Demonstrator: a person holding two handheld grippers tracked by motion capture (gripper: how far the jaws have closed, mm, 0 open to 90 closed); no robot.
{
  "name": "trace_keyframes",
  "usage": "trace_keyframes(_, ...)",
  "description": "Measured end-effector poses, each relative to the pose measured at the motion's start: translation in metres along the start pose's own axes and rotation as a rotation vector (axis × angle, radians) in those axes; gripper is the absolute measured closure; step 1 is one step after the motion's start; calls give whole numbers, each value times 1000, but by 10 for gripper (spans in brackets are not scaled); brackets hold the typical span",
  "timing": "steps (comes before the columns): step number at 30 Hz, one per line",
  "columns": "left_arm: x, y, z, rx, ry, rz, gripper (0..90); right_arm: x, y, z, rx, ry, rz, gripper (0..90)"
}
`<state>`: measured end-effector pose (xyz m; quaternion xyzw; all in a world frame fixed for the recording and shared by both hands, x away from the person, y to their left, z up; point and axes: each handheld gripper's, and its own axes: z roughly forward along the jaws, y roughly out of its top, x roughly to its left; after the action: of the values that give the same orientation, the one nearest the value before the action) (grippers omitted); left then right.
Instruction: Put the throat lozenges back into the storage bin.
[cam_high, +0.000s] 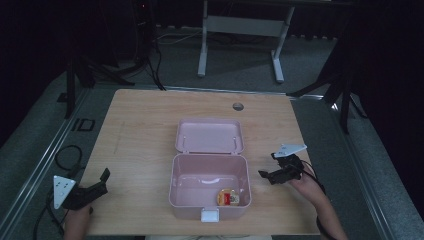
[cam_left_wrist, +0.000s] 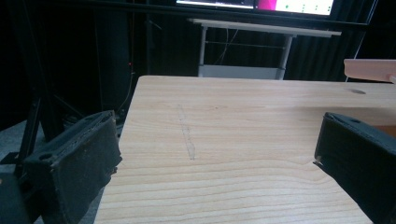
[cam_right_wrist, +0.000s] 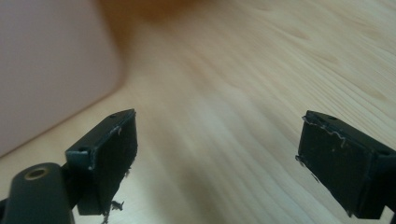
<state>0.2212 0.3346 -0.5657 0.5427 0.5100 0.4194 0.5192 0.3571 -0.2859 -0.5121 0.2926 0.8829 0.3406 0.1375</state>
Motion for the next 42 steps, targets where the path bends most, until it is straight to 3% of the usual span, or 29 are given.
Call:
trace_keyframes(9,0,0,0,0,-1,-1,5,-20,-43,0,-120,-214,191,114)
trace_keyframes(11,0,0,0,1,-1,0,5,-22,-47,-1,-124,-234,210,114)
trace_keyframes(12,0,0,0,0,-1,-1,5,-23,-50,-3,-126,-269,218,114)
trace_keyframes(13,0,0,0,1,-1,-1,5,-27,-58,-5,-115,-297,258,114)
trace_keyframes(14,0,0,0,1,-1,-1,5,-27,-58,-5,-115,-297,258,114)
trace_keyframes(15,0,0,0,1,-1,-1,5,-29,-64,-8,-109,-341,288,114)
trace_keyframes(17,0,0,0,2,0,-1,5,-30,-65,-9,-109,-350,295,114)
trace_keyframes(19,0,0,0,2,0,-2,5,-32,-70,-15,-123,-442,354,114)
trace_keyframes(20,0,0,0,2,0,-2,5,-33,-72,-17,-128,-467,370,114)
trace_keyframes(21,0,0,0,2,0,-2,5,-33,-72,-17,-128,-467,370,114)
trace_keyframes(24,0,0,0,2,0,-2,5,-40,-81,-26,-157,-505,446,114)
trace_keyframes(26,0,0,0,3,1,-2,5,-41,-83,-27,-159,-503,455,115)
trace_keyframes(27,0,0,1,4,0,-2,5,-42,-87,-29,-168,-534,477,115)
trace_keyframes(33,0,0,1,5,0,-4,5,-44,-88,-29,-174,-583,498,115)
trace_keyframes(42,0,0,1,6,-1,-4,5,-47,-87,-27,-171,-585,508,115)
